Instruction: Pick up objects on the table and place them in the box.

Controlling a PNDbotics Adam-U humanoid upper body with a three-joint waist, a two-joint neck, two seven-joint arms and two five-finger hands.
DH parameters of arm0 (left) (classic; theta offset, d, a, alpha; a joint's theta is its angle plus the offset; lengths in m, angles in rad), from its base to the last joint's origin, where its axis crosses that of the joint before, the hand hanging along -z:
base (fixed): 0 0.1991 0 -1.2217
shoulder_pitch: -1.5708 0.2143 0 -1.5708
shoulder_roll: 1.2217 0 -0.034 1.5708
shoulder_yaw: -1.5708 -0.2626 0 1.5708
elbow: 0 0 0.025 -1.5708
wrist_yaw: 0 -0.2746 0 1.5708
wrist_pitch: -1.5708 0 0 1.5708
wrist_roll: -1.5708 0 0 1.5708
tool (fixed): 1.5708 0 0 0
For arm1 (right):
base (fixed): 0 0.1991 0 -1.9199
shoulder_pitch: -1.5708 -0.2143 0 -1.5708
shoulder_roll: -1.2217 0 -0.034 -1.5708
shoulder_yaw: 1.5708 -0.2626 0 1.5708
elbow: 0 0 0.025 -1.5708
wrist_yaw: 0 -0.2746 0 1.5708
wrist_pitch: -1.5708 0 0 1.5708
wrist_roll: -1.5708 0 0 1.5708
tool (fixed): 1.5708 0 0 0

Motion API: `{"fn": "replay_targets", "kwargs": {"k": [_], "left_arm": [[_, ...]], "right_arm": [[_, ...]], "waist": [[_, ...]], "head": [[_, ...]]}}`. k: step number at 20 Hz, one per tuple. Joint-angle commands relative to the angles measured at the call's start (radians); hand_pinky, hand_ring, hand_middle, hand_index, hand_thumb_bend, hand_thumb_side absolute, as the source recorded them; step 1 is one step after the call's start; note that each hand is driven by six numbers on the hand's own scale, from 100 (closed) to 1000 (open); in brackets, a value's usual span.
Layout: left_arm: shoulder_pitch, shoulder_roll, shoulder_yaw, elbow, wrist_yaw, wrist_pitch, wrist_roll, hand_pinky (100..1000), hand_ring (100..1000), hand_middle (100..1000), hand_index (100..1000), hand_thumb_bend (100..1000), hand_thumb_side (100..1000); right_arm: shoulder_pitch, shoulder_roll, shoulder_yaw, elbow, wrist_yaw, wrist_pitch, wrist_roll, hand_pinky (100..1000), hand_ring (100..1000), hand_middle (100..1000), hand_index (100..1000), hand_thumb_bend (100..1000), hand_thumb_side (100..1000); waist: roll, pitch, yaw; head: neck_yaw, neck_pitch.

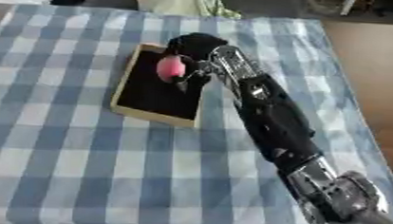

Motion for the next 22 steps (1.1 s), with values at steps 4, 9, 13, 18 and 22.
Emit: {"fn": "replay_targets", "kwargs": {"k": [4, 9, 13, 18, 22], "left_arm": [[-0.008, 0.004, 0.002, -0.019, -0.002, -0.001, 0.0, 677, 824, 725, 746, 100, 600], [-0.006, 0.004, 0.003, -0.019, -0.003, -0.001, 0.002, 677, 824, 725, 746, 100, 600], [-0.003, 0.006, 0.006, -0.019, -0.005, -0.001, 0.005, 677, 824, 725, 746, 100, 601], [0.001, 0.008, 0.008, -0.019, -0.01, -0.002, 0.008, 677, 825, 725, 746, 100, 600], [0.002, 0.009, 0.01, -0.019, -0.013, -0.005, 0.009, 677, 825, 725, 745, 100, 599]], "right_arm": [[-0.011, -0.034, -0.029, -0.108, 0.004, 0.0, 0.017, 916, 938, 882, 915, 143, 472], [-0.001, -0.052, -0.052, -0.187, -0.053, 0.008, 0.043, 903, 910, 869, 912, 100, 481], [0.022, -0.098, -0.085, -0.321, -0.15, 0.042, 0.061, 885, 869, 847, 905, 100, 457], [0.06, -0.176, -0.129, -0.504, -0.31, 0.102, 0.074, 864, 816, 820, 897, 100, 428], [0.109, -0.234, -0.175, -0.623, -0.414, 0.162, 0.074, 852, 788, 798, 887, 100, 419]], "waist": [[0.007, -0.019, -0.006], [0.008, -0.021, -0.011], [0.007, -0.023, -0.017], [0.007, -0.024, -0.026], [0.009, -0.024, -0.033]], "head": [[0.003, -0.01], [0.006, -0.01], [0.013, -0.01], [0.022, -0.01], [0.032, -0.012]]}}
